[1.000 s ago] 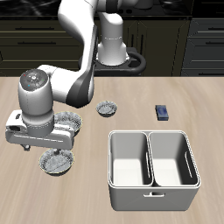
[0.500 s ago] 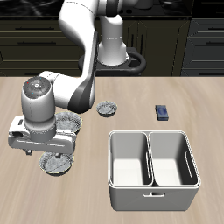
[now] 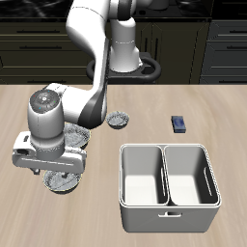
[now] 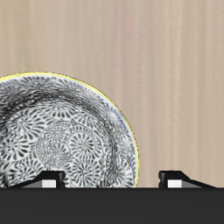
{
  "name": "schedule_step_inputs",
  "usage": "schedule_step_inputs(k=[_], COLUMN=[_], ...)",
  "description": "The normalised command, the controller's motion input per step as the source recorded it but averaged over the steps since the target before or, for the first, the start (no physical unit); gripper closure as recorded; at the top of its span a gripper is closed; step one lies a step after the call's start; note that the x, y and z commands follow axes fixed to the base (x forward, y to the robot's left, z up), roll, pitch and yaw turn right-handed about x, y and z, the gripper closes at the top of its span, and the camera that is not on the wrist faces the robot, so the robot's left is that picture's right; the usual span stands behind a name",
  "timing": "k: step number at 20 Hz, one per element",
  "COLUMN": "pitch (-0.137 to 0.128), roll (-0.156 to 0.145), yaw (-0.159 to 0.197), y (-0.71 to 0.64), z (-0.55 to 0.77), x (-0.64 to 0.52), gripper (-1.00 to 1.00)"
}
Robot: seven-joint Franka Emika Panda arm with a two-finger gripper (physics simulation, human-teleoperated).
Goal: Stack the middle-sized bowl on the largest bowl
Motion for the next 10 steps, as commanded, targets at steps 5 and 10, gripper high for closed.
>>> schedule_step_inputs(k=[5,10], pitch=[0.003,-0.003], roll=[-0.012,0.001], yaw=[-0.013,-0.006], y=[-0.06,-0.01], z=[-0.03,0.02], x=[-0.01,0.0], gripper=[1.0,1.0])
